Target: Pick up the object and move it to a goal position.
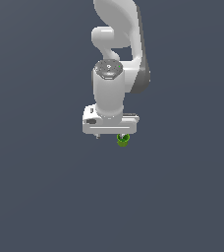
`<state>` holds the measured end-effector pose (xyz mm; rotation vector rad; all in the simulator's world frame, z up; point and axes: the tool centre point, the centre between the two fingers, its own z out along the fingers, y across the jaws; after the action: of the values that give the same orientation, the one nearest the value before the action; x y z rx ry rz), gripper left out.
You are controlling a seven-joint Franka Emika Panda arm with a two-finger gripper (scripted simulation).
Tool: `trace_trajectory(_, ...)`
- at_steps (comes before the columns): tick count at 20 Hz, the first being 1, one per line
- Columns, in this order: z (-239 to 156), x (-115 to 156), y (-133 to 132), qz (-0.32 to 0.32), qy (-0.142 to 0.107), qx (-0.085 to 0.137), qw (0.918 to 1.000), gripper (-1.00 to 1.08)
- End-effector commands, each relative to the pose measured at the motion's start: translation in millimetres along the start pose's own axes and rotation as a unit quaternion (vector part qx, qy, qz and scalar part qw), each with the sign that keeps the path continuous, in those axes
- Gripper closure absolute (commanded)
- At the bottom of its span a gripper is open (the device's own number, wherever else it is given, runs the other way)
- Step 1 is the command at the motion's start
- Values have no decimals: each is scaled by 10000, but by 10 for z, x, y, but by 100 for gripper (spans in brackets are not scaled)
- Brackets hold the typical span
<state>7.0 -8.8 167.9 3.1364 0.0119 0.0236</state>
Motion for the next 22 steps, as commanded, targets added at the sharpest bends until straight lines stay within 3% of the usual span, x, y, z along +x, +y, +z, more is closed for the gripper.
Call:
trace_trajectory(1,0,0,0,0,0,0,10000,-92)
trace_trajectory(22,-16,74,-65,-339,110,11,9994,-92)
